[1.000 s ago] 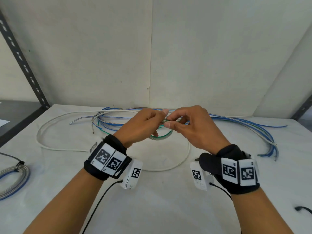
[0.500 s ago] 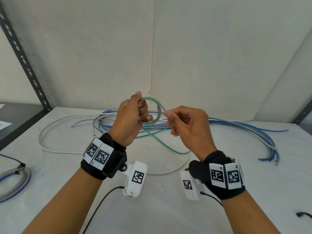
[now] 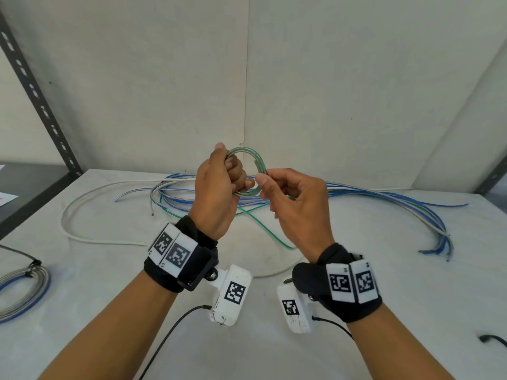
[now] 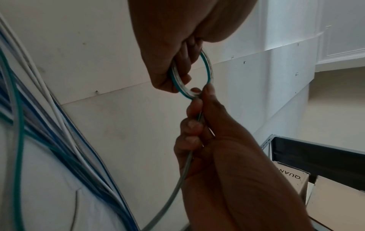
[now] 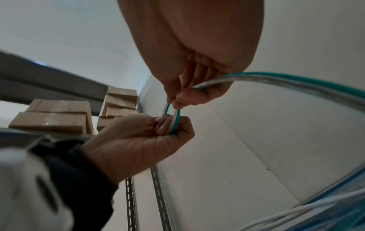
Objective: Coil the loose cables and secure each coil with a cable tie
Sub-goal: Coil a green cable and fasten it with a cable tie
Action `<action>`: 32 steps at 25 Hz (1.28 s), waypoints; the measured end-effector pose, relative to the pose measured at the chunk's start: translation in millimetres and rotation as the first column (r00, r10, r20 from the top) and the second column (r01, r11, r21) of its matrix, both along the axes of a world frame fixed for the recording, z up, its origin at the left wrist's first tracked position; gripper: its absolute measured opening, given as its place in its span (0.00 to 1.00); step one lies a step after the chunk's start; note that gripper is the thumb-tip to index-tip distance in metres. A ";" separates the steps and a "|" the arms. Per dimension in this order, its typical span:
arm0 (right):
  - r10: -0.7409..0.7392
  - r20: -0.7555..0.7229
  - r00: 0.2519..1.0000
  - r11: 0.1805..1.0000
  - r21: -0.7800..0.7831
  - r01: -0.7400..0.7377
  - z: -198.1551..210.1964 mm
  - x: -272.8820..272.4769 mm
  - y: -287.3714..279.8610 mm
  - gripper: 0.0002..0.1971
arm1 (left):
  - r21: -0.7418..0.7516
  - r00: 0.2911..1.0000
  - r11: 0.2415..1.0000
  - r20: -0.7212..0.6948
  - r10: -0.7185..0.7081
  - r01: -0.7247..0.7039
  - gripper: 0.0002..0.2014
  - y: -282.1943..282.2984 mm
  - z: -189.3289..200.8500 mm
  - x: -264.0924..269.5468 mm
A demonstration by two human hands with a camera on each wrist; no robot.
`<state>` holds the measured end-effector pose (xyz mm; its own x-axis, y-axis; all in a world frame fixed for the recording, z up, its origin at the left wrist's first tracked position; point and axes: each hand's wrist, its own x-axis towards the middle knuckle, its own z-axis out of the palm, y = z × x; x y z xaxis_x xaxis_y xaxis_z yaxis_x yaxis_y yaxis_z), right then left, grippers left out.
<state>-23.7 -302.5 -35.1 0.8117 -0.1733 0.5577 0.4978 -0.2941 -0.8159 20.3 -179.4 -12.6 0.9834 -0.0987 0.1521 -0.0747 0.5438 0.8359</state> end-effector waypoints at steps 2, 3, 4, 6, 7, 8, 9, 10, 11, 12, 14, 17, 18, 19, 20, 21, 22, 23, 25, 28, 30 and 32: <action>0.009 -0.019 1.000 1.000 -0.014 -0.009 5.3 3.0 -12.1 0.03 | 0.104 0.998 0.993 0.018 -0.054 0.052 0.24 3.3 -1.9 5.1; 0.019 -0.037 0.999 0.998 -0.053 -0.021 7.9 3.9 -20.1 0.03 | 0.205 0.997 0.977 0.050 -0.067 0.055 0.26 5.4 -3.1 7.3; 0.029 -0.059 0.998 0.991 -0.126 -0.037 10.7 4.7 -27.9 0.03 | 0.335 0.992 0.942 0.103 -0.070 0.031 0.28 8.2 -4.0 9.1; 0.036 -0.107 0.994 0.944 -0.323 -0.069 14.1 3.8 -38.7 0.04 | 0.608 0.969 0.792 0.224 -0.109 -0.051 0.30 13.3 -6.0 8.6; 0.040 -0.135 0.990 0.911 -0.403 -0.091 14.8 3.3 -41.8 0.05 | 0.717 0.955 0.693 0.255 -0.153 -0.080 0.30 15.4 -7.9 7.5; 0.045 -0.167 0.985 0.883 -0.454 -0.117 14.9 2.8 -44.3 0.05 | 0.798 0.945 0.596 0.254 -0.205 -0.085 0.30 16.9 -9.9 5.8; 0.046 -0.195 0.980 0.861 -0.490 -0.138 15.2 3.1 -46.5 0.05 | 0.853 0.937 0.516 0.237 -0.256 -0.075 0.30 17.8 -12.3 5.6; 0.042 -0.218 0.975 0.842 -0.517 -0.152 14.6 2.9 -48.0 0.05 | 0.883 0.928 0.465 0.225 -0.298 -0.064 0.30 17.1 -14.6 4.2; 0.036 -0.232 0.972 0.827 -0.540 -0.159 14.5 3.2 -48.9 0.05 | 0.893 0.917 0.445 0.233 -0.324 -0.070 0.29 16.1 -16.5 3.9; 0.033 -0.241 0.970 0.819 -0.550 -0.164 14.0 3.3 -48.8 0.05 | 0.889 0.906 0.449 0.258 -0.335 -0.087 0.28 14.2 -18.2 3.4; 0.034 -0.232 0.972 0.831 -0.534 -0.157 13.7 3.5 -47.8 0.05 | 0.873 0.889 0.466 0.321 -0.326 -0.144 0.26 11.4 -20.3 3.8; 0.012 -0.168 0.986 0.885 -0.457 -0.088 14.8 5.4 -50.9 0.04 | 0.828 0.895 0.523 0.373 -0.243 -0.203 0.24 13.8 -20.2 7.9; -0.003 -0.145 0.989 0.900 -0.431 -0.060 15.4 6.9 -54.4 0.04 | 0.800 0.913 0.571 0.355 -0.201 -0.185 0.24 16.3 -18.2 10.3; -0.016 -0.122 0.992 0.913 -0.406 -0.035 15.2 7.9 -57.5 0.04 | 0.765 0.934 0.626 0.316 -0.167 -0.147 0.24 18.8 -16.2 12.8; -0.027 -0.099 0.995 0.927 -0.376 -0.013 15.5 8.6 -59.4 0.03 | 0.723 0.951 0.684 0.270 -0.153 -0.095 0.24 20.3 -12.8 14.2; -0.030 -0.085 0.996 0.941 -0.337 -0.001 14.7 9.0 -59.0 0.03 | 0.671 0.962 0.741 0.220 -0.161 -0.030 0.24 20.7 -10.1 13.9; -0.019 -0.079 0.997 0.955 -0.295 -0.006 13.8 9.5 -56.4 0.02 | 0.604 0.967 0.796 0.180 -0.181 0.037 0.24 20.1 -7.2 12.9; 0.005 -0.086 0.996 0.968 -0.249 -0.026 12.5 9.5 -51.9 0.02 | 0.531 0.968 0.842 0.151 -0.202 0.093 0.23 19.1 -4.9 11.2; 0.062 -0.120 0.991 0.989 -0.125 -0.077 8.9 9.0 -40.3 0.03 | 0.415 0.969 0.898 0.121 -0.216 0.148 0.23 17.1 -2.9 9.3; 0.128 -0.153 0.980 0.992 0.043 -0.122 4.8 9.0 -29.1 0.07 | 0.329 0.976 0.935 0.122 -0.179 0.130 0.22 16.2 -2.1 8.8; 0.123 -0.147 0.981 0.990 0.086 -0.111 3.5 8.2 -25.1 0.08 | 0.308 0.979 0.944 0.123 -0.160 0.116 0.21 15.1 -0.9 7.0; 0.080 -0.130 0.988 0.995 0.072 -0.072 2.8 7.7 -22.8 0.08 | 0.301 0.980 0.945 0.115 -0.165 0.124 0.22 13.3 -0.1 5.4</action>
